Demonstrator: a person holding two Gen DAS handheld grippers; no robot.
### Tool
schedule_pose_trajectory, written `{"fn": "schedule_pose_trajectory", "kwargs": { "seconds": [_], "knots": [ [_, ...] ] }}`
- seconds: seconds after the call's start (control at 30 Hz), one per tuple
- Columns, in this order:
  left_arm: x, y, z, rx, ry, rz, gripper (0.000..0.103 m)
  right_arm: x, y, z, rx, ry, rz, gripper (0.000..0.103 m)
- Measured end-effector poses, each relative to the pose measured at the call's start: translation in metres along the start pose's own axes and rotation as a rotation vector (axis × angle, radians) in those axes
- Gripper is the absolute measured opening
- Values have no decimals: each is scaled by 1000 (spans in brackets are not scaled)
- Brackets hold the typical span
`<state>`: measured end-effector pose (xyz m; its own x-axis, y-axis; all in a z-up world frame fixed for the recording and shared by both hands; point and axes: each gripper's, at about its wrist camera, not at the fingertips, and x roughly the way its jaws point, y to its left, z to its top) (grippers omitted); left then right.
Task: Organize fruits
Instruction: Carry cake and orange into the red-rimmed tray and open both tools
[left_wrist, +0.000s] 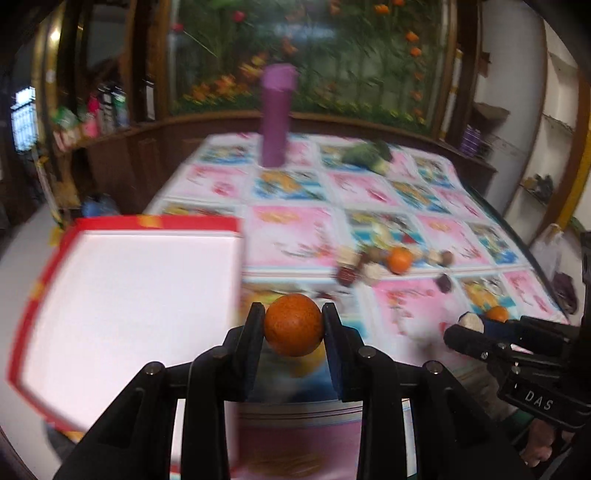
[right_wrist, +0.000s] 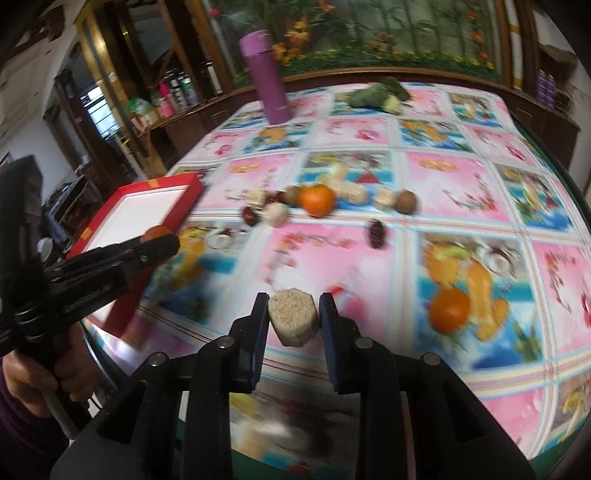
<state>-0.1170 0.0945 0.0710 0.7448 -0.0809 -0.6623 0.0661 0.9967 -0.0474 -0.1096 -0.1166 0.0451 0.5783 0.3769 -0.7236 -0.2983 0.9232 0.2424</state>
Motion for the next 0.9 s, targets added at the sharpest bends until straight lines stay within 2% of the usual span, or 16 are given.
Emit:
{"fn": "schedule_pose_trajectory", "kwargs": {
  "seconds": [0.23,0.43,0.7,0.9],
  "knots": [
    [-22,75,-3,-67,-43,235,31,24,70,29,-93,-11,117,29],
    [-19,132,-14,-138,-15,349,31,63,135,42,-160,39,217,29],
    [-10,160,-29,-180,25,377,31,108,187,36,-188,127,258,29],
    [-4,174,-35,-202,43,389,31,122,191,32,-189,164,246,30]
  ]
}}
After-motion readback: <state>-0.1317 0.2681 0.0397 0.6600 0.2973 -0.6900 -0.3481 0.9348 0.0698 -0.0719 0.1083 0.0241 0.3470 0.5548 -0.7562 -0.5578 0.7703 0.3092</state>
